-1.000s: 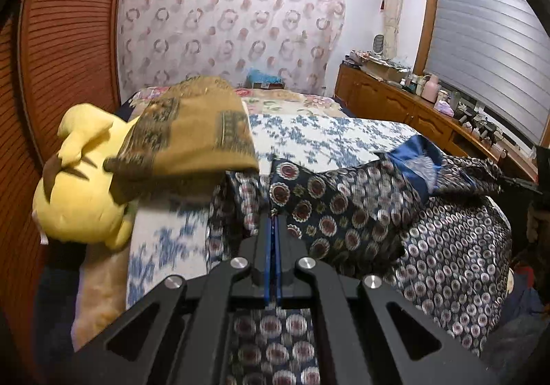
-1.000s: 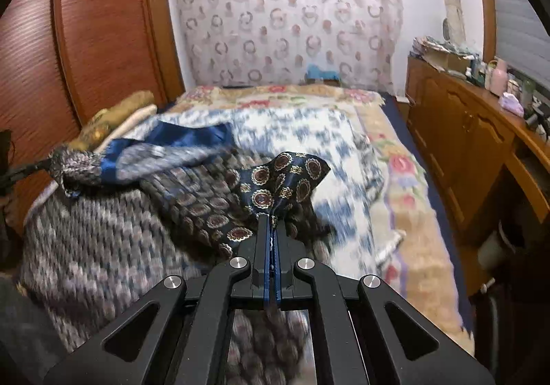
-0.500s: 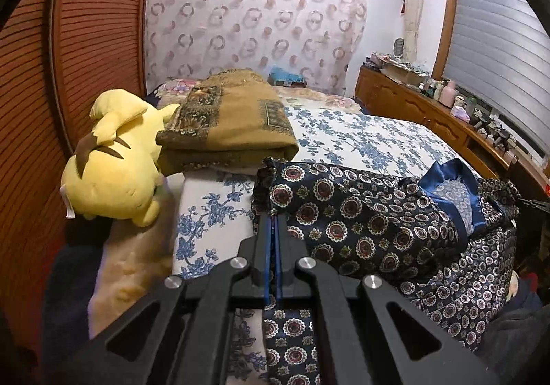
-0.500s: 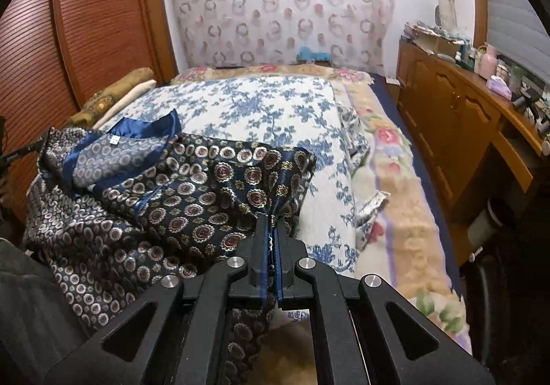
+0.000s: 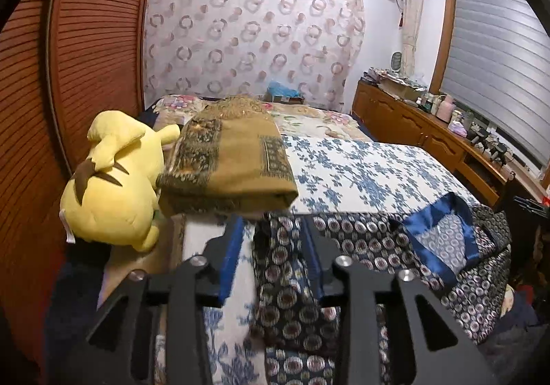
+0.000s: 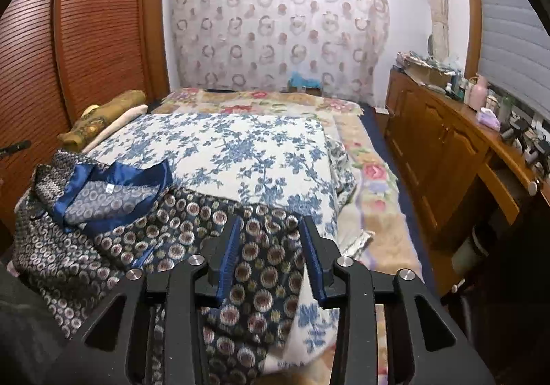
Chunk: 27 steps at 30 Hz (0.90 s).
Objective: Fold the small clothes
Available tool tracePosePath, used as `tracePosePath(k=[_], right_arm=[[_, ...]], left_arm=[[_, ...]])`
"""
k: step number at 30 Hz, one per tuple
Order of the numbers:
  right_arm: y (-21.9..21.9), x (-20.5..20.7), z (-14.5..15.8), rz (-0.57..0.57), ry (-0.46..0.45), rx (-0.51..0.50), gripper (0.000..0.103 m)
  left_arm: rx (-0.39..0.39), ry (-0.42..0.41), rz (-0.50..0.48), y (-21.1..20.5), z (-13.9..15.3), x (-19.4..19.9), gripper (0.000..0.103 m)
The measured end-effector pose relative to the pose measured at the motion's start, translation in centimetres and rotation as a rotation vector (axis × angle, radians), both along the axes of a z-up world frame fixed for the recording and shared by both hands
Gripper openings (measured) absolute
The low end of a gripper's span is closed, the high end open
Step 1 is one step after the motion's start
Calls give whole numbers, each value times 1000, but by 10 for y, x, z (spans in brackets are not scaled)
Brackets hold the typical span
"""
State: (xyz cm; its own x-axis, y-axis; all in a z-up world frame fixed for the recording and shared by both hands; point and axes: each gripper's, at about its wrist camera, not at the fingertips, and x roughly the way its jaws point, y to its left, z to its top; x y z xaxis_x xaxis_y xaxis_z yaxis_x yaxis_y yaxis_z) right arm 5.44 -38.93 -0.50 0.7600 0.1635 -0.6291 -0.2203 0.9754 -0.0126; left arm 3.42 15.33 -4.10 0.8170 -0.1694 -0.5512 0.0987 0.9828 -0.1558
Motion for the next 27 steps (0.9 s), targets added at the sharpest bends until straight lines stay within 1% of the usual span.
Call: tracePosePath(k=[4,6,9,10,13,15,19,22,24,27], right_arm=[[3,23,-12,-2,33,-10,48],[1,33,-19,-5,59,-3,49],[0,49,-32,-9,100,-18,51],[0,52,-35,-7,112,-16,51],[0,62,-46,1,157,-11,56],[2,67,-53,7,193,-13,63],[5,70,-65,6,237,-40,63],[6,74,-71,22,273,-19,64],[8,76,-72,34,279,-30,66],[10,80,-71,31,293,-36,66]], left_arm=[[38,47,-25,-9,-8,24,41],[52,88,-40,-15,-17,38,42],[77,150,-42,-20,-30,55,42],[83,162,-46,-21,-34,59,42],[105,213,-52,-26,-48,69,42],[108,240,-54,-28,-56,73,42],[115,292,-64,-32,-69,81,42],[117,318,-65,-34,-74,85,42],[121,322,-68,-35,-75,87,42],[114,327,-69,-34,-74,89,42]])
